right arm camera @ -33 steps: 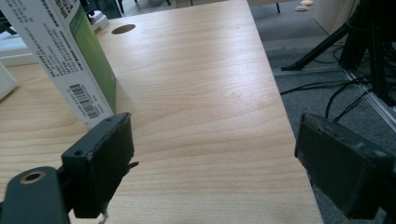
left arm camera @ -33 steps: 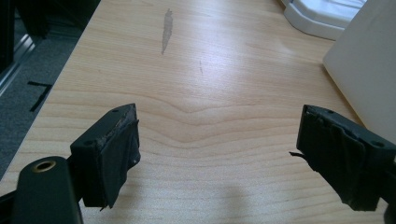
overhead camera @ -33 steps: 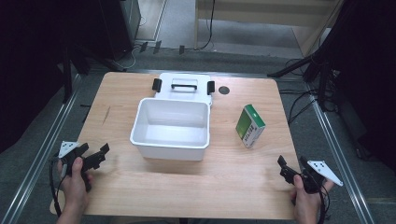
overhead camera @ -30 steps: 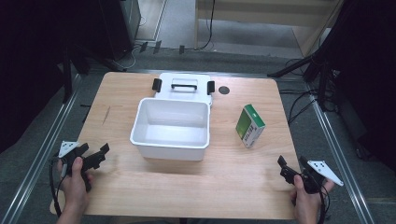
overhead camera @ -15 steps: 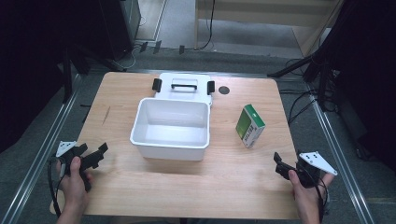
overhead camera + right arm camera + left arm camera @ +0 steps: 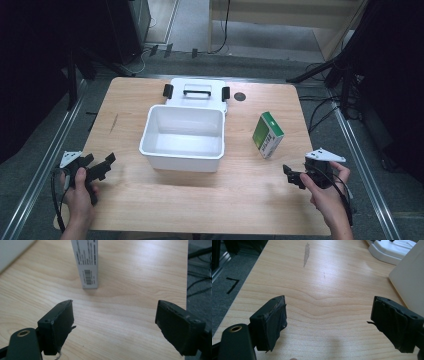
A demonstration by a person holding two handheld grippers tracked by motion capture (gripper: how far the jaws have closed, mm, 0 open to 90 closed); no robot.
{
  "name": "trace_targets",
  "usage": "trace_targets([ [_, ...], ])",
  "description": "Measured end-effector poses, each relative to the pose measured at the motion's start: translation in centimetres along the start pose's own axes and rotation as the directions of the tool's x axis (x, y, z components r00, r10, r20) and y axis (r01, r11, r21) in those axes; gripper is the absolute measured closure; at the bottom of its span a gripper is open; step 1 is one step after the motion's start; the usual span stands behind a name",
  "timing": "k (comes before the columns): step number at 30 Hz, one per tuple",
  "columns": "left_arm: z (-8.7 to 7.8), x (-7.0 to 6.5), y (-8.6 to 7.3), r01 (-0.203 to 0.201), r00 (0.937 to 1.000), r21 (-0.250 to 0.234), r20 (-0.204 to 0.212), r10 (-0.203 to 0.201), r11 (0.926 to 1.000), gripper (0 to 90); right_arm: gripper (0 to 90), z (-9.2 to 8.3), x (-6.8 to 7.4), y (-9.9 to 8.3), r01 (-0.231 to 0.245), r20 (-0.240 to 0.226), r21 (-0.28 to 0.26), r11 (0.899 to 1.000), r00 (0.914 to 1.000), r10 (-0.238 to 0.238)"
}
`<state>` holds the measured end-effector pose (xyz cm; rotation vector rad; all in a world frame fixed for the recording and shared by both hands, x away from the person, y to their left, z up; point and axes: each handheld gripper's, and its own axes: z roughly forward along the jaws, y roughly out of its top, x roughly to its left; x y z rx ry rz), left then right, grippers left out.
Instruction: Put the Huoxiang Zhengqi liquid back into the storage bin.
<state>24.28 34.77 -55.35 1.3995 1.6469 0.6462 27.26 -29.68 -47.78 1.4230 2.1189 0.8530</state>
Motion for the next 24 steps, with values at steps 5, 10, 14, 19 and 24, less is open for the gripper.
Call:
trace_targets([
  [5,0.0,0.0,0.0,0.002,1.0,-0.002,0.006,-0.002,1.0,14.4,17.1,0.5,0.1,1.6,0.017,-0.019,0.134,0.991,0.9997,-0.015],
  [10,0.0,0.1,0.0,0.002,1.0,0.0,0.008,-0.002,1.0,14.4,18.4,1.0,0.6,3.0,0.077,-0.031,0.242,0.967,0.9969,-0.072],
  [14,0.0,0.1,0.0,0.002,1.0,0.001,0.009,-0.002,1.0,14.4,17.6,1.1,1.2,4.3,0.104,-0.048,0.31,0.945,0.9945,-0.093],
  [19,0.0,0.1,0.0,0.004,0.9999,0.004,0.013,-0.004,1.0,14.4,15.5,1.0,1.5,5.9,0.094,-0.043,0.35,0.932,0.9955,-0.084],
  [24,0.1,0.2,0.0,0.012,0.9999,0.008,0.011,-0.012,0.9999,14.4,14.7,0.9,1.9,8.0,0.092,-0.077,0.402,0.911,0.9948,-0.066],
])
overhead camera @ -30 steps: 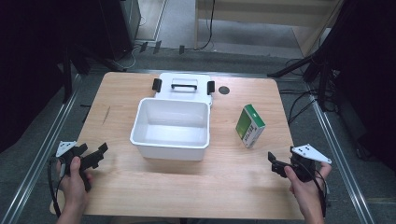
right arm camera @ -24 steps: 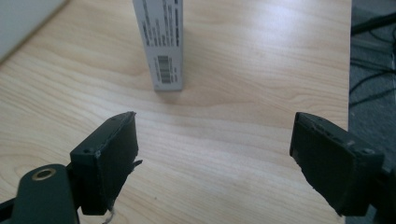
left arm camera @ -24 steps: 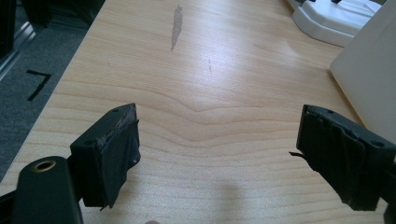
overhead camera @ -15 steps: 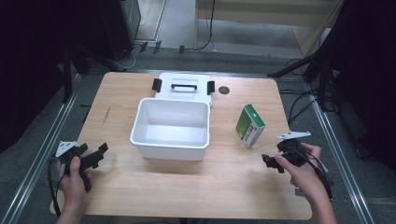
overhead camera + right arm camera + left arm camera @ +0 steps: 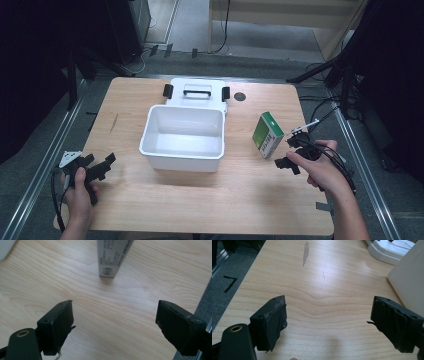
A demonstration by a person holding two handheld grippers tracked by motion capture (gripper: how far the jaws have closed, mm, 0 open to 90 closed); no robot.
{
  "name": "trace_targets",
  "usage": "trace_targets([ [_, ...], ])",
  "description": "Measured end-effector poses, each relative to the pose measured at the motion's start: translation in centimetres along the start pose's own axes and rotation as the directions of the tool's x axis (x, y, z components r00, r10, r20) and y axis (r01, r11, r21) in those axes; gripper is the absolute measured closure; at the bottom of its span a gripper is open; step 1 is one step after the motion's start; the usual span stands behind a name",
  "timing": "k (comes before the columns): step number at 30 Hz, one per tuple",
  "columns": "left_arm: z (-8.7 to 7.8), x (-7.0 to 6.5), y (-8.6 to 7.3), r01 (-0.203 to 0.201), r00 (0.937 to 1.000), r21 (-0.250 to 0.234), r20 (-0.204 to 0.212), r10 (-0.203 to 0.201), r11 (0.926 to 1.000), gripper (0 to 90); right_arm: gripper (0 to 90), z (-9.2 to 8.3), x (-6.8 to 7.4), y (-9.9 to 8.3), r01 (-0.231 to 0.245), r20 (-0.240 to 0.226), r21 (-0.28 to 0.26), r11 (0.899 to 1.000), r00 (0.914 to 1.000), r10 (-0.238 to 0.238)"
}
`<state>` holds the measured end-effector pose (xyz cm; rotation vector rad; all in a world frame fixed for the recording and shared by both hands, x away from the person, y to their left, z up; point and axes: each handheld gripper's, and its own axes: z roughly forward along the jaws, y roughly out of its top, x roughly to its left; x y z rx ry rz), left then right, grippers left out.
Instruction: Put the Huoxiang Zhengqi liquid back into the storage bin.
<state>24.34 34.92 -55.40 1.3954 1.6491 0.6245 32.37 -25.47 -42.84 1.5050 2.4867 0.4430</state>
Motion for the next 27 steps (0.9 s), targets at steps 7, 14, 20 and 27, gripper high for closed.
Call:
trace_targets([
  [7,0.0,0.0,0.0,0.004,1.0,-0.001,0.002,-0.004,1.0,14.4,13.1,-0.6,0.6,2.2,0.026,0.008,0.054,0.998,0.9996,-0.026],
  [14,0.0,0.1,0.0,0.01,0.9999,0.005,-0.005,-0.01,0.9999,14.4,16.8,-1.0,1.0,4.3,0.022,-0.002,0.068,0.997,0.9998,-0.022],
  [20,0.1,0.1,0.0,0.014,0.9999,0.008,-0.008,-0.014,0.9999,14.4,18.3,-1.0,0.8,5.9,-0.001,0.011,0.081,0.997,0.9999,0.001],
  [27,0.1,0.2,0.1,0.016,0.9999,0.011,-0.004,-0.016,0.9998,14.4,29.1,-1.2,0.9,7.9,0.019,-0.013,0.095,0.995,0.9998,-0.018],
])
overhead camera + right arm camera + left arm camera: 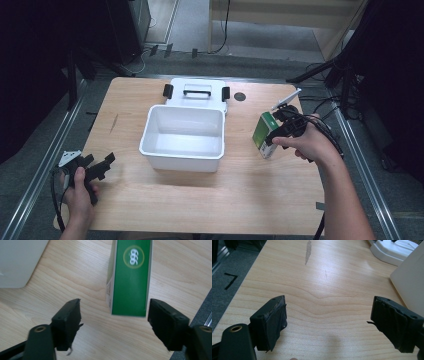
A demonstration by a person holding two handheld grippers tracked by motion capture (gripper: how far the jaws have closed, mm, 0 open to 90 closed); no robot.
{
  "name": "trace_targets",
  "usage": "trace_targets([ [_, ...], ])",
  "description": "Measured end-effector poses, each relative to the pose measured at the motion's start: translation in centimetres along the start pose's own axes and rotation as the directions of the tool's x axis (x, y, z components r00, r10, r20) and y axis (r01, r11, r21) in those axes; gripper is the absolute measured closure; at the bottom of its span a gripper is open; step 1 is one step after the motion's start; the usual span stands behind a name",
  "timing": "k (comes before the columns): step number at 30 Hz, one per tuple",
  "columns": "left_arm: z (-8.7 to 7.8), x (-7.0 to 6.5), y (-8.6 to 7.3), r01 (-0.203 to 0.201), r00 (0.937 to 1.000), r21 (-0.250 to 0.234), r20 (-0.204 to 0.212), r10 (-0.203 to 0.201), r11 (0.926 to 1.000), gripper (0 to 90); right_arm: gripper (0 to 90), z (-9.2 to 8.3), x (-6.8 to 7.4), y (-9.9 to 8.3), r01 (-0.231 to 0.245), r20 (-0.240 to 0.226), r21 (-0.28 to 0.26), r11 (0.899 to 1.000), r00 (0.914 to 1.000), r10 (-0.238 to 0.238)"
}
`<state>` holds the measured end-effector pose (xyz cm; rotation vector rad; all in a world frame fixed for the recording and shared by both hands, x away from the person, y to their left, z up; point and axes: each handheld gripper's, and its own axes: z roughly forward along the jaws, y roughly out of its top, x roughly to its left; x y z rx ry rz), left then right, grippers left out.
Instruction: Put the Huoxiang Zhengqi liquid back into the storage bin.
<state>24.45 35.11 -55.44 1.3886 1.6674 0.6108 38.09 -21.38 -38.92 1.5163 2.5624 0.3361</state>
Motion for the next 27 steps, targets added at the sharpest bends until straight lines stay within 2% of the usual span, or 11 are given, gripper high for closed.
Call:
trace_targets([
  [5,0.0,0.0,0.0,0.003,1.0,-0.001,0.0,-0.003,1.0,14.4,32.8,0.5,-0.4,1.3,-0.022,0.0,0.023,0.999,0.9998,0.022],
  [8,0.0,0.0,0.0,0.007,1.0,-0.001,0.002,-0.007,1.0,14.4,35.6,0.9,-0.6,2.0,-0.036,0.025,0.043,0.998,0.9991,0.035],
  [15,0.0,0.1,0.0,0.01,0.9999,0.001,0.006,-0.01,1.0,14.4,42.4,1.4,-0.8,3.5,-0.06,0.03,0.057,0.997,0.9978,0.059],
  [23,0.0,0.1,0.0,0.009,1.0,0.001,0.004,-0.009,1.0,14.4,52.2,2.1,-0.5,4.6,-0.042,0.015,0.079,0.996,0.999,0.041],
  [27,0.0,0.0,0.0,0.006,1.0,0.0,0.004,-0.006,1.0,14.4,52.8,2.6,-0.6,4.8,-0.022,0.022,0.089,0.996,0.9995,0.02],
])
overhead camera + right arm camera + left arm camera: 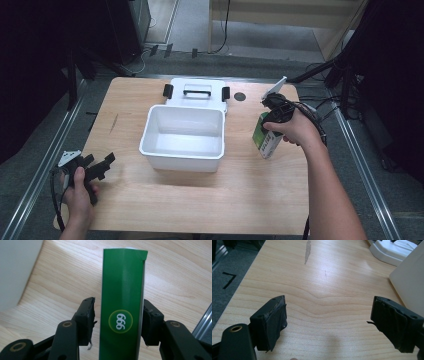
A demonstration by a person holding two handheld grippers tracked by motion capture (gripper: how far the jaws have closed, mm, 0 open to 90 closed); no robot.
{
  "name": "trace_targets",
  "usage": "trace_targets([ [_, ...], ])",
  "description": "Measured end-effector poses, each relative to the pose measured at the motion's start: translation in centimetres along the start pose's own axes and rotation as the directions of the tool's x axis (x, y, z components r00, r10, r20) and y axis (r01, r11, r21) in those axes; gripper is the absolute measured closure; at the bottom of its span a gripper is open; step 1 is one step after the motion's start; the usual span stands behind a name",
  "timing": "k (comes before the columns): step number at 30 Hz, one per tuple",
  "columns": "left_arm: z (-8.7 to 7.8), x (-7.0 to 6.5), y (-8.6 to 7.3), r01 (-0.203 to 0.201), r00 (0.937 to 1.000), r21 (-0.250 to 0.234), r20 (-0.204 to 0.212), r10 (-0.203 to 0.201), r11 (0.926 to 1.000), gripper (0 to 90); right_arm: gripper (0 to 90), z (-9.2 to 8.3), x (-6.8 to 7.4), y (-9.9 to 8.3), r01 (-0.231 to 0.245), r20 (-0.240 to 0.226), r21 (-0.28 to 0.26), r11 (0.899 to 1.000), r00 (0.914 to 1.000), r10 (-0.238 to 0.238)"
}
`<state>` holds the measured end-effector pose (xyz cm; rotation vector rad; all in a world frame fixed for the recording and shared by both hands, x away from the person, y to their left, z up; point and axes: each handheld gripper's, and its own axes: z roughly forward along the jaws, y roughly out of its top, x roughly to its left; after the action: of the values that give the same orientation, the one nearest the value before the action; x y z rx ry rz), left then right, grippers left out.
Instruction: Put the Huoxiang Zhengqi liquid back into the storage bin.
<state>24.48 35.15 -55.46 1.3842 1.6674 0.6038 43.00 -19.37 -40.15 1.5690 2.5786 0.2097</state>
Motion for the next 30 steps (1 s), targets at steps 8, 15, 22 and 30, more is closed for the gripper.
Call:
trace_targets([
  [8,0.0,0.0,0.0,-0.003,1.0,-0.001,0.0,0.003,1.0,14.4,64.0,0.3,0.2,0.1,0.044,0.022,0.006,0.999,0.9988,-0.044],
  [15,0.0,-0.1,0.0,-0.011,0.9999,-0.011,0.0,0.011,0.9999,14.6,64.3,-1.1,0.6,-0.4,0.139,0.035,-0.034,0.99,0.9898,-0.138],
  [22,-0.1,-0.4,-0.1,-0.031,0.9995,-0.023,-0.011,0.031,0.9992,14.6,64.2,-4.1,1.4,-1.1,0.303,0.051,-0.1,0.948,0.9529,-0.299],
  [30,-0.1,-0.7,-0.1,-0.055,0.9981,-0.029,-0.029,0.054,0.9981,14.6,64.2,-7.3,3.1,-1.6,0.496,0.066,-0.154,0.855,0.8682,-0.492],
])
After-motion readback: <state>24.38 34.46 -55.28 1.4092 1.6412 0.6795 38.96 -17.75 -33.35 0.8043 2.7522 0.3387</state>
